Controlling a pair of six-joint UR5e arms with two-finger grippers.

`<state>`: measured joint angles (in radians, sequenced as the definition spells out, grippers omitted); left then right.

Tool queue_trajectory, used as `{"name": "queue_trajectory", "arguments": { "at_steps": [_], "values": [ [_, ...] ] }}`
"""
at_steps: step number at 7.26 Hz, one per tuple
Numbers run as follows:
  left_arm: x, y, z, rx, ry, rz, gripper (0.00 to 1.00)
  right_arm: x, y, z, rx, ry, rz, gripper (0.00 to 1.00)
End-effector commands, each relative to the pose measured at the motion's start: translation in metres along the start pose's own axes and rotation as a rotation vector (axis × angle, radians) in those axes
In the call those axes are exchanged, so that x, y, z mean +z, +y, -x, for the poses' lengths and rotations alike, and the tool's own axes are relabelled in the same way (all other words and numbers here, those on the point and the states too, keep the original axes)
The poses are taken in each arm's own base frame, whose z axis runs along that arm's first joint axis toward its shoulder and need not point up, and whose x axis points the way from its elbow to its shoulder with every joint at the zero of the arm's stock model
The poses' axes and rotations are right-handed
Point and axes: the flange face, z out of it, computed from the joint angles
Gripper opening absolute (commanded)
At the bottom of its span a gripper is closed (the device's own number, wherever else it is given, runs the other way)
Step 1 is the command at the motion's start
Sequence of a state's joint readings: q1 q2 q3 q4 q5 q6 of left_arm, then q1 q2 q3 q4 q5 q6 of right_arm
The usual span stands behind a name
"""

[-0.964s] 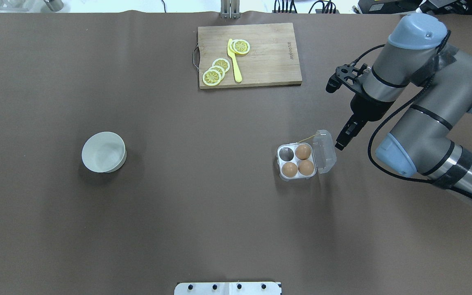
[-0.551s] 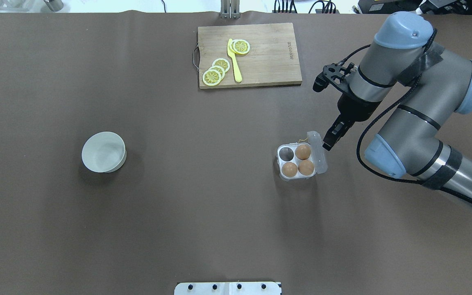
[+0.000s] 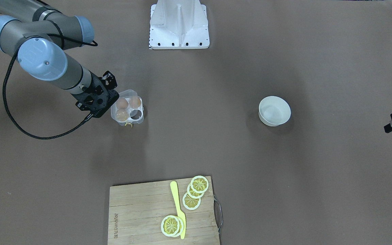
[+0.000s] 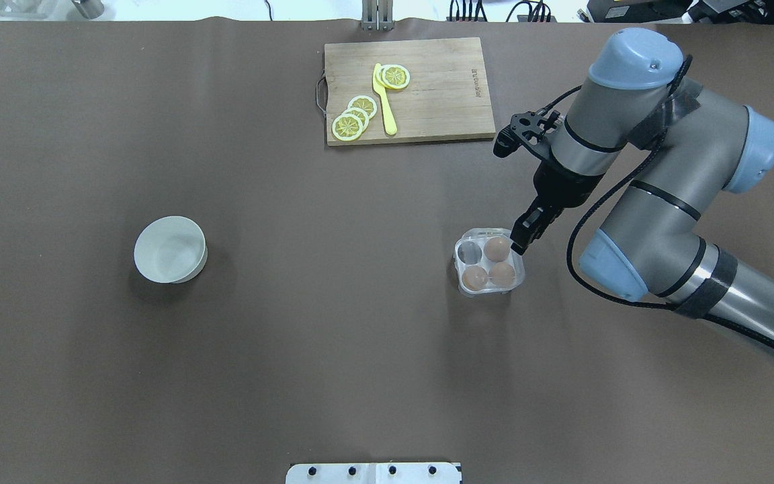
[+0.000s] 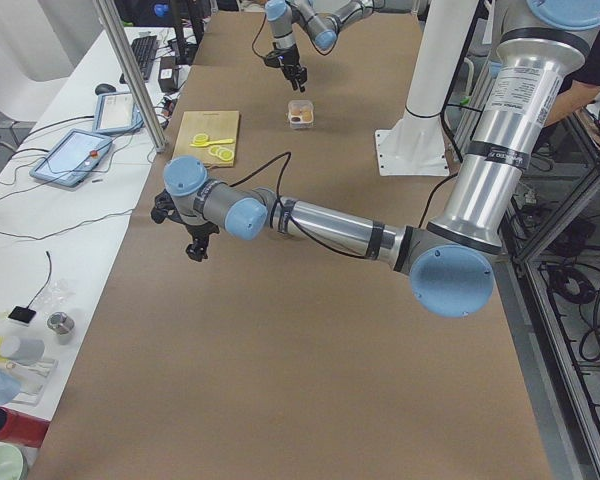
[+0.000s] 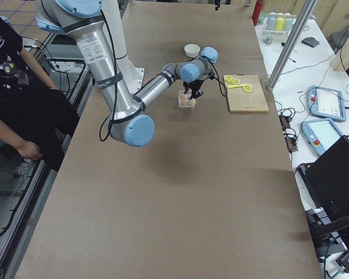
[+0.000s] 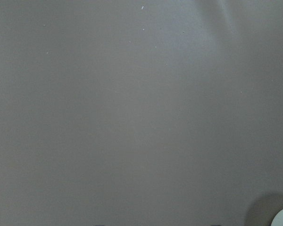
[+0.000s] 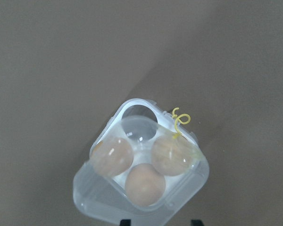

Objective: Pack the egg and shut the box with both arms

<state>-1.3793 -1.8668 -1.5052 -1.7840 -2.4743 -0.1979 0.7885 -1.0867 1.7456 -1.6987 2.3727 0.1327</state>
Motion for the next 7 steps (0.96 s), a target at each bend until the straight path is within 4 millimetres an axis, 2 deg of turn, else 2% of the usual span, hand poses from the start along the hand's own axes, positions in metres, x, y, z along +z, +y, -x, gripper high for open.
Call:
{"name": "queue_trajectory", "arguments": {
  "at_steps": [1,2,3,4,5,6,7],
  "values": [
    [0.001,0.0,-0.001,0.001,0.0,0.002,0.8,0.007,-0.002,0.005,0.01,0.013,0.007,0.57],
    [0.003,0.001,0.002,-0.005,0.0,0.006,0.8,-0.016,-0.001,-0.011,0.034,0.028,-0.026,1.0],
    [0.003,0.001,0.003,-0.005,0.0,0.006,0.8,-0.054,0.006,-0.045,0.088,0.048,-0.073,1.0],
    [0.003,0.001,0.004,-0.009,0.0,0.007,0.8,-0.083,0.033,-0.084,0.157,0.072,-0.108,1.0],
    [0.007,0.002,0.011,-0.02,-0.002,0.015,0.8,-0.116,0.061,-0.128,0.242,0.108,-0.147,1.0],
    [0.007,0.002,0.013,-0.023,-0.003,0.016,0.8,-0.144,0.098,-0.174,0.339,0.142,-0.178,1.0],
    [0.004,0.003,0.023,-0.04,-0.009,0.012,0.8,-0.164,0.136,-0.214,0.42,0.19,-0.199,1.0]
  ]
}}
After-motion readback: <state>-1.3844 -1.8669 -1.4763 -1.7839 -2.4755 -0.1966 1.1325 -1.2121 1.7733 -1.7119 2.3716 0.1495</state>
